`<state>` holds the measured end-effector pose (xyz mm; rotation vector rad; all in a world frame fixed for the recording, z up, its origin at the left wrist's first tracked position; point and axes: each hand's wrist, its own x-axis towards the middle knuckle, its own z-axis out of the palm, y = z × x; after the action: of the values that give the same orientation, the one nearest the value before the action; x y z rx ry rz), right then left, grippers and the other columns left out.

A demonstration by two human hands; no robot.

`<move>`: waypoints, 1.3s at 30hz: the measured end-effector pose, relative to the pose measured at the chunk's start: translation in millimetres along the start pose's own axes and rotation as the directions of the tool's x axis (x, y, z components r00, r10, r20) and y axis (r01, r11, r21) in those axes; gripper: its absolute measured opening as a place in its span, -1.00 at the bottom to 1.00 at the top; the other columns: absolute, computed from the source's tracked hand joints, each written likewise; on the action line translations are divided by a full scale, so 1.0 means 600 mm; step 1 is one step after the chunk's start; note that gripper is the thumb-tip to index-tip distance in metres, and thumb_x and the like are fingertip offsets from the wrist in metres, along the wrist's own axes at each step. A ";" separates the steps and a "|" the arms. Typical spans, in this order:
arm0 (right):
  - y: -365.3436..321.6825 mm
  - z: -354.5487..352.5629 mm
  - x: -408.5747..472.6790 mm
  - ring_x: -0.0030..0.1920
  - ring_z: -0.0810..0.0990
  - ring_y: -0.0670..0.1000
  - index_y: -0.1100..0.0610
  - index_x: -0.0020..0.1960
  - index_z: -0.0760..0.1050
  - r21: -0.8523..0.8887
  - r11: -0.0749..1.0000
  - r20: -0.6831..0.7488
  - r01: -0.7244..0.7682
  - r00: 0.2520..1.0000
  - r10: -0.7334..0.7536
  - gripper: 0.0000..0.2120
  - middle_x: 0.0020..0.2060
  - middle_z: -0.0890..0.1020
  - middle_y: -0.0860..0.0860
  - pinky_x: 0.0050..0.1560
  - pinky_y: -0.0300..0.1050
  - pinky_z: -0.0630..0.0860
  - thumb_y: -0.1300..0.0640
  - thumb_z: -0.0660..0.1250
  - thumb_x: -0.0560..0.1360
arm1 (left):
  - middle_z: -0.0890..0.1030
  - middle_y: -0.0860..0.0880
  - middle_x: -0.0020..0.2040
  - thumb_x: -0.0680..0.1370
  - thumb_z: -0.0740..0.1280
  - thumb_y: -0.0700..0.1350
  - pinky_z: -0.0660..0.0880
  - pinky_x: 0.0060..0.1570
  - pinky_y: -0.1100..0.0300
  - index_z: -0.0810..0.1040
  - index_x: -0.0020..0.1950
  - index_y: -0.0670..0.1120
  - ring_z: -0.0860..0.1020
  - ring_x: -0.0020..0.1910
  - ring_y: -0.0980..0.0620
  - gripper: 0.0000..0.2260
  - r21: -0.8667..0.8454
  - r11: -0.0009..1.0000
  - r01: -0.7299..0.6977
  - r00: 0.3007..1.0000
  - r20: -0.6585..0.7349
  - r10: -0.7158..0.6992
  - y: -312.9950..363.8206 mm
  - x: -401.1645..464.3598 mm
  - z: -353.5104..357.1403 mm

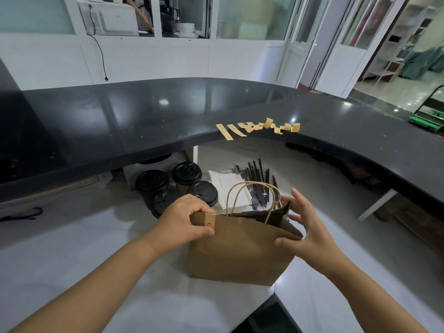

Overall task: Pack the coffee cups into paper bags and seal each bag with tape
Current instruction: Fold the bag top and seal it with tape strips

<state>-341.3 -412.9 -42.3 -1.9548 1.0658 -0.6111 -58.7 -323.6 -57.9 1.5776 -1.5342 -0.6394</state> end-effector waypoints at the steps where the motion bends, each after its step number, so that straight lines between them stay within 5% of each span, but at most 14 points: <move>1: 0.000 0.000 -0.001 0.22 0.35 -0.44 -0.29 0.42 0.05 0.006 1.000 0.004 -0.001 1.000 0.001 -0.05 0.18 0.33 -0.57 0.09 -0.43 0.34 0.29 0.53 0.33 | 0.58 0.11 -0.08 0.17 0.56 -0.03 0.43 0.06 0.29 0.65 -0.14 0.07 0.50 0.02 0.16 -0.71 -0.004 1.000 0.014 1.000 0.004 -0.014 0.001 -0.001 0.000; 4: 0.002 -0.003 -0.003 0.27 0.38 -0.29 -0.23 0.46 0.07 0.019 1.000 0.016 -0.018 1.000 0.017 -0.04 0.27 0.34 -0.44 0.19 -0.34 0.33 0.30 0.54 0.32 | 0.58 0.07 -0.06 0.23 0.59 -0.14 0.44 0.08 0.28 0.66 -0.13 0.08 0.51 0.01 0.18 -0.72 -0.013 0.999 0.053 0.999 0.008 -0.053 0.002 -0.002 0.001; 9: 0.009 -0.009 -0.010 0.26 0.41 -0.21 -0.24 0.44 0.08 0.045 0.999 0.019 -0.021 1.000 0.021 -0.06 0.32 0.35 -0.34 0.12 -0.40 0.40 0.27 0.55 0.31 | 0.54 0.21 -0.02 0.22 0.45 0.16 0.44 0.12 0.28 0.63 -0.01 0.15 0.48 0.05 0.27 -0.64 0.084 0.996 0.025 0.999 0.018 -0.027 0.012 -0.005 -0.004; 12: 0.018 -0.009 -0.016 0.27 0.39 -0.28 -0.26 0.28 0.16 0.093 0.996 0.008 -0.011 1.000 0.010 -0.17 0.28 0.33 -0.36 0.12 -0.43 0.42 0.30 0.55 0.30 | 0.44 0.32 0.08 0.27 0.35 0.22 0.24 0.19 0.47 0.53 0.22 0.03 0.39 0.12 0.28 -0.44 0.341 0.927 -0.155 0.973 -0.109 0.202 0.038 -0.012 -0.004; 15: 0.032 -0.008 -0.019 0.32 0.36 -0.27 -0.16 0.10 0.20 0.134 0.991 0.031 0.023 0.999 -0.028 -0.34 0.36 0.26 -0.34 0.27 -0.32 0.36 0.34 0.51 0.32 | 0.56 0.06 0.01 0.40 0.41 0.04 0.37 0.14 0.32 0.49 0.13 -0.06 0.48 0.01 0.09 -0.64 0.458 0.791 -0.405 0.817 -0.207 0.538 0.072 -0.024 0.019; 17: 0.038 -0.009 -0.020 0.33 0.36 -0.26 -0.09 0.02 0.22 0.156 0.988 0.049 0.023 0.998 -0.031 -0.44 0.36 0.27 -0.35 0.27 -0.27 0.36 0.29 0.50 0.29 | 0.58 0.02 0.01 0.45 0.41 0.00 0.44 0.10 0.28 0.46 0.12 -0.07 0.52 0.01 0.08 -0.69 0.421 0.763 -0.491 0.788 -0.160 0.595 0.094 -0.030 0.046; 21: 0.046 -0.014 -0.020 0.26 0.41 -0.30 0.10 -0.03 0.32 0.150 0.987 0.056 0.053 0.997 -0.062 -0.57 0.24 0.37 -0.44 0.15 -0.41 0.37 0.22 0.47 0.23 | 0.49 0.01 0.27 0.43 0.33 0.09 0.15 0.31 0.48 0.29 0.34 -0.03 0.39 0.26 0.15 -0.48 0.342 0.891 -0.298 0.945 -0.025 0.325 0.138 -0.026 0.097; 24: 0.049 -0.018 -0.019 0.24 0.42 -0.30 0.12 -0.03 0.45 0.131 0.988 0.085 0.084 0.992 -0.095 -0.64 0.19 0.40 -0.45 0.12 -0.51 0.35 0.28 0.50 0.24 | 0.18 0.02 0.49 0.46 0.38 0.09 -0.15 0.29 0.56 -0.05 0.50 0.02 0.11 0.45 0.17 -0.22 0.338 0.934 -0.115 0.993 0.064 0.099 0.160 -0.009 0.126; 26: 0.047 -0.019 -0.016 0.24 0.40 -0.34 0.07 0.01 0.51 0.106 0.990 0.104 0.090 0.989 -0.101 -0.62 0.16 0.39 -0.49 0.11 -0.55 0.32 0.29 0.52 0.26 | 0.17 0.04 0.48 0.45 0.40 0.10 -0.04 0.34 0.40 -0.10 0.49 0.04 0.12 0.45 0.12 -0.18 0.391 0.916 -0.087 0.995 0.084 0.059 0.166 0.006 0.139; 31: 0.048 -0.027 -0.007 0.25 0.36 -0.35 -0.08 0.08 0.58 0.040 0.994 0.101 0.101 0.989 -0.105 -0.58 0.16 0.39 -0.48 0.11 -0.58 0.30 0.27 0.54 0.32 | 0.38 0.08 0.37 0.42 0.38 0.15 0.21 0.31 0.19 0.20 0.44 0.05 0.29 0.36 0.07 -0.34 0.523 0.849 -0.078 0.992 0.128 0.012 0.183 0.049 0.146; 35: 0.046 -0.028 0.003 0.26 0.37 -0.29 -0.25 0.05 0.61 0.035 0.992 0.090 0.122 0.988 -0.125 -0.59 0.17 0.43 -0.42 0.09 -0.54 0.36 0.19 0.54 0.35 | 0.52 0.14 0.25 0.40 0.38 0.15 0.37 0.14 0.18 0.35 0.34 0.16 0.46 0.24 0.08 -0.47 0.511 0.860 -0.012 0.989 0.135 -0.067 0.183 0.063 0.142; 39: 0.048 -0.021 0.012 0.24 0.45 -0.20 -0.16 -0.02 0.66 0.100 0.980 0.063 0.170 0.982 -0.177 -0.64 0.14 0.51 -0.32 0.09 -0.46 0.41 0.27 0.52 0.35 | 0.54 0.19 0.23 0.44 0.34 0.12 0.38 0.14 0.20 0.43 0.30 0.17 0.47 0.21 0.14 -0.58 0.503 0.864 0.002 0.992 0.110 -0.066 0.179 0.072 0.138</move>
<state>-359.8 -433.5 -59.1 -1.9848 0.8129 -0.6683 -180.9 -373.7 -5.0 1.9832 -1.8755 -0.3717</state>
